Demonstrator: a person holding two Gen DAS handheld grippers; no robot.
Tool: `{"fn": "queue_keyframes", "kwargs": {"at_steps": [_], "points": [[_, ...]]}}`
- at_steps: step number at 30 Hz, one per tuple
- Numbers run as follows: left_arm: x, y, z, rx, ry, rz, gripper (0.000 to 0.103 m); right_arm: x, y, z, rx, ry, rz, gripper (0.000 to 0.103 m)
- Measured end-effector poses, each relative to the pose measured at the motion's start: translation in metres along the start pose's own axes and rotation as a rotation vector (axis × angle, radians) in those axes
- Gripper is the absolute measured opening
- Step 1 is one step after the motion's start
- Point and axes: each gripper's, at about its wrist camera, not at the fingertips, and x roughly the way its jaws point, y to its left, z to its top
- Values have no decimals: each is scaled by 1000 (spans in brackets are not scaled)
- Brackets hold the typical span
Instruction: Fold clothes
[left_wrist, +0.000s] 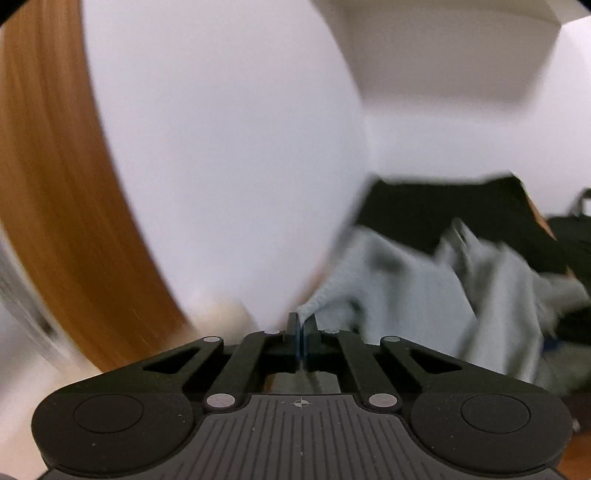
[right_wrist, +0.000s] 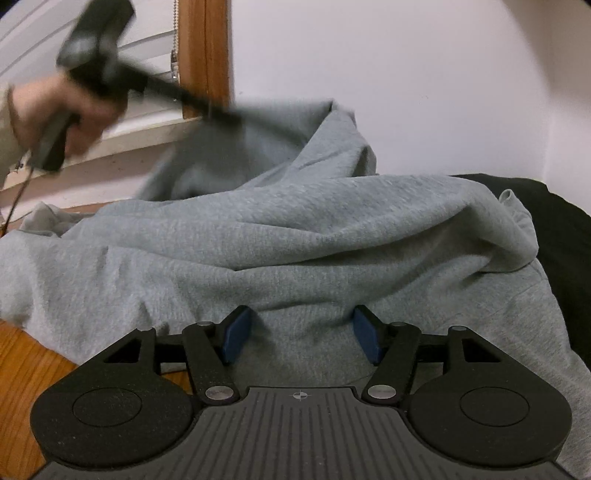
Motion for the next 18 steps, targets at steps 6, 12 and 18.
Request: {"fn": "queue_keyframes", "kwargs": {"at_steps": [6,12,18], "points": [[-51,27,64,11,-174,174,2,-1,1,-1,0,-1,-1,62],[-23,6,43,66,-39,127,61,-3,1,-3,2,-3,-4,61],[-2,-13,-21,10,73,-17,61,-3,2,-4,-1,-5,-10,61]]}}
